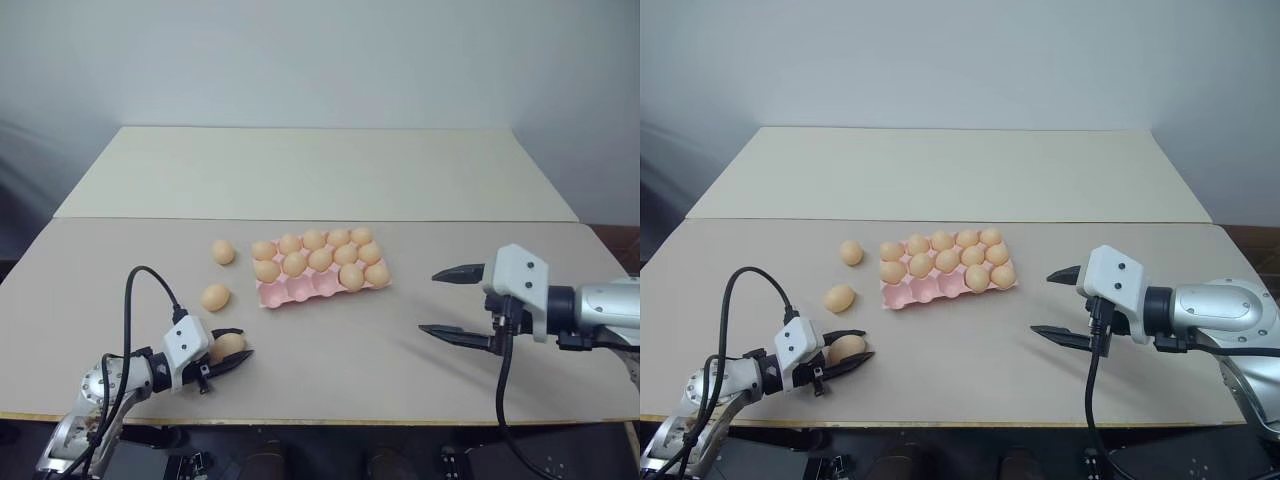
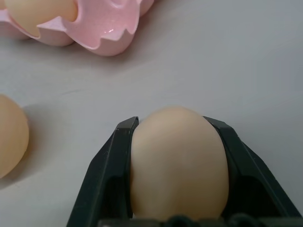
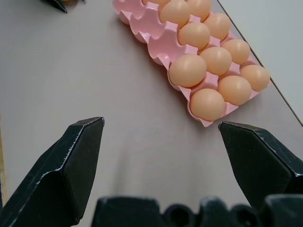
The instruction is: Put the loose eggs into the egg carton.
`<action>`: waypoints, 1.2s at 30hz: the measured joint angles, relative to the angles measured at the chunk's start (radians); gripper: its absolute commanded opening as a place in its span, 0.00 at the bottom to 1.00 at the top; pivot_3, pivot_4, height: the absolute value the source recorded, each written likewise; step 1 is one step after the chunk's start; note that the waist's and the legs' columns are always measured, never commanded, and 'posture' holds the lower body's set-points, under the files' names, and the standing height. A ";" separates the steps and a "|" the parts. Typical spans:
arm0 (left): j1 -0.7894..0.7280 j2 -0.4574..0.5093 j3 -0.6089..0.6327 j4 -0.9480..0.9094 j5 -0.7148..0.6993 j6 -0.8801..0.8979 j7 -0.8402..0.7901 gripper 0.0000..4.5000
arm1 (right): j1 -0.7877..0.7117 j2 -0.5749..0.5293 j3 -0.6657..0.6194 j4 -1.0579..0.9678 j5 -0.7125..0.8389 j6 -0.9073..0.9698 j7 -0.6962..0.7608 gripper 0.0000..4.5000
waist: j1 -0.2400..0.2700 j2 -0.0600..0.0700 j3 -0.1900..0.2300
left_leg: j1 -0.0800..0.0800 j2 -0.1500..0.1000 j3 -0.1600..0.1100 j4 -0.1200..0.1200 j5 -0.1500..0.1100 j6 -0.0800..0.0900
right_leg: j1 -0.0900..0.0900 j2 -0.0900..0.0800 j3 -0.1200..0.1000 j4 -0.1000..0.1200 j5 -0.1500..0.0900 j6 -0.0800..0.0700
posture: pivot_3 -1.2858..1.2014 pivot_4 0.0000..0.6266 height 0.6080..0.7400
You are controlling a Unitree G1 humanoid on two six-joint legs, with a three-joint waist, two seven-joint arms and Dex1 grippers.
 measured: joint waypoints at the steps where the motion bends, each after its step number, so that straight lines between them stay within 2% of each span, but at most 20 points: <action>1: -0.001 -0.006 0.014 -0.003 -0.031 0.021 -0.005 0.39 | 0.000 0.003 0.000 0.000 0.000 0.000 -0.003 1.00 | 0.000 0.000 0.000 | -0.001 0.000 0.000 0.000 0.000 0.000 | 0.000 0.000 0.000 0.000 0.000 0.000 | 0.52 0.24 1.00; 5: -0.045 -0.012 0.053 -0.063 -0.170 0.095 -0.037 0.39 | -0.004 0.011 0.002 0.001 -0.002 0.000 -0.012 1.00 | 0.003 0.000 0.000 | -0.002 0.000 -0.001 0.001 0.000 0.000 | -0.001 0.000 -0.001 0.000 0.000 0.000 | 0.52 0.24 1.00; 10: -0.245 -0.059 0.010 -0.056 -0.212 0.169 -0.030 0.39 | -0.014 0.031 0.018 0.002 -0.008 0.000 -0.043 1.00 | 0.012 0.000 0.000 | -0.002 -0.002 -0.001 0.003 0.000 0.000 | 0.000 0.000 -0.002 0.000 0.000 0.001 | 0.52 0.24 1.00; 13: -0.406 -0.131 -0.086 0.011 -0.165 0.178 -0.017 0.39 | -0.032 0.041 0.029 -0.008 -0.009 0.001 -0.067 1.00 | 0.010 0.000 0.000 | -0.003 -0.003 -0.001 0.005 0.000 0.000 | 0.000 0.001 -0.001 0.000 0.001 0.002 | 0.52 0.24 1.00; 20: -0.564 -0.276 -0.231 0.181 -0.042 0.113 -0.013 0.39 | -0.032 0.049 0.024 -0.054 0.001 0.029 -0.117 1.00 | 0.001 -0.001 0.000 | -0.006 -0.002 0.000 0.005 0.000 0.001 | -0.002 0.003 -0.001 0.000 0.001 0.002 | 0.52 0.24 1.00; 24: -0.647 -0.349 -0.256 0.296 0.021 0.041 0.018 0.39 | -0.009 0.044 -0.022 -0.132 0.050 0.069 -0.119 1.00 | 0.008 -0.001 0.000 | -0.007 -0.002 0.000 0.006 0.000 0.001 | -0.002 0.003 -0.001 0.000 0.001 0.002 | 0.52 0.24 1.00; 29: -0.687 -0.377 -0.261 0.394 0.062 -0.030 0.016 0.39 | -0.010 0.028 -0.065 -0.173 0.090 0.107 -0.126 1.00 | 0.007 -0.001 0.000 | -0.006 -0.002 0.000 0.007 0.000 0.001 | -0.002 0.003 -0.001 0.000 0.001 0.002 | 0.52 0.24 1.00; 36: -0.701 -0.406 -0.266 0.452 0.088 -0.109 -0.008 0.88 | 0.001 0.028 -0.072 -0.188 0.098 0.129 -0.157 1.00 | 0.008 -0.001 0.000 | -0.007 -0.002 0.000 0.007 0.000 0.001 | -0.002 0.003 -0.001 0.000 0.001 0.002 | 0.52 0.24 1.00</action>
